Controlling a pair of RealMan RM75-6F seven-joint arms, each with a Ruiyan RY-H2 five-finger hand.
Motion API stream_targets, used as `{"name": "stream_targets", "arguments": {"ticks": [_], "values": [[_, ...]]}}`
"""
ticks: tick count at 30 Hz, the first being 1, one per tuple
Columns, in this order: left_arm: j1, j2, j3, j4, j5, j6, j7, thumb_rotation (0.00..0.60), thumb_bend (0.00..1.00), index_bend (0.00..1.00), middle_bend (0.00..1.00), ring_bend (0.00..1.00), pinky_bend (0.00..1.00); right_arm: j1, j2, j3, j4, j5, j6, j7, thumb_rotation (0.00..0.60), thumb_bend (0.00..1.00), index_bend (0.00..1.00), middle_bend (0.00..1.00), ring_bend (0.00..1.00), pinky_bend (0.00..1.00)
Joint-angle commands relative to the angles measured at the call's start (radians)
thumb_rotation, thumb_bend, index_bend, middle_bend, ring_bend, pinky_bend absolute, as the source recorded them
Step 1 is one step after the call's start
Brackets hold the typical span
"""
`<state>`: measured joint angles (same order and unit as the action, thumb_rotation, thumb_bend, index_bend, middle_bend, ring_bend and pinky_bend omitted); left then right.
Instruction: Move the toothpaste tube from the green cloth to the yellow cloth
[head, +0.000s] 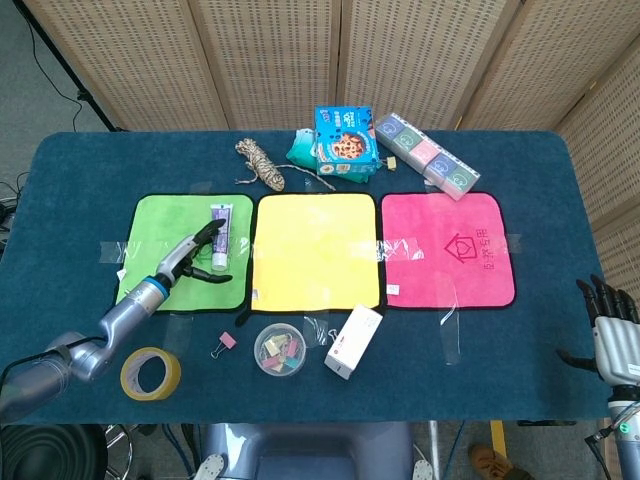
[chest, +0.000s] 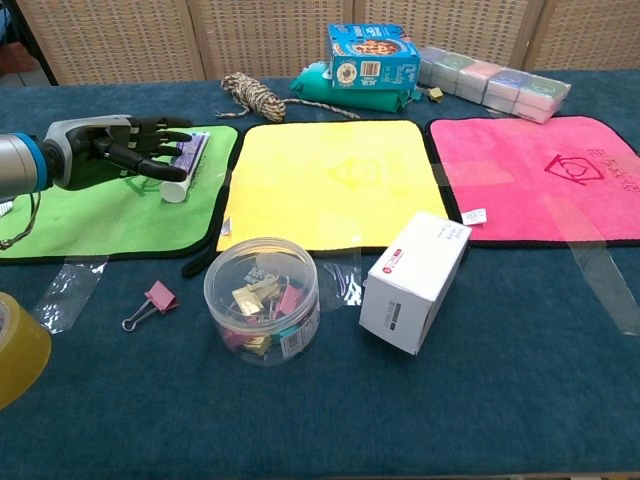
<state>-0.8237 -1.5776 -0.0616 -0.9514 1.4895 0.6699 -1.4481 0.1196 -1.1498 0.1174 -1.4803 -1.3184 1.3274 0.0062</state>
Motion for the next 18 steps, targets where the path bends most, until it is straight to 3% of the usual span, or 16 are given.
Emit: {"name": "stream_targets", "arguments": {"ticks": [1, 18], "values": [[-0.01, -0.005, -0.005, -0.009, -0.004, -0.005, 0.017, 0.6, 0.0, 0.0, 0.0, 0.0, 0.0, 0.0, 0.0, 0.0, 0.001, 0.003, -0.002, 0.0, 0.6, 0.0, 0.0, 0.0, 0.0, 0.0], [-0.05, -0.029, -0.036, -0.068, -0.035, -0.036, 0.108, 0.6, 0.0, 0.0, 0.0, 0.0, 0.0, 0.0, 0.007, 0.001, -0.004, 0.011, -0.006, 0.003, 0.6, 0.0, 0.0, 0.0, 0.0, 0.0]]}}
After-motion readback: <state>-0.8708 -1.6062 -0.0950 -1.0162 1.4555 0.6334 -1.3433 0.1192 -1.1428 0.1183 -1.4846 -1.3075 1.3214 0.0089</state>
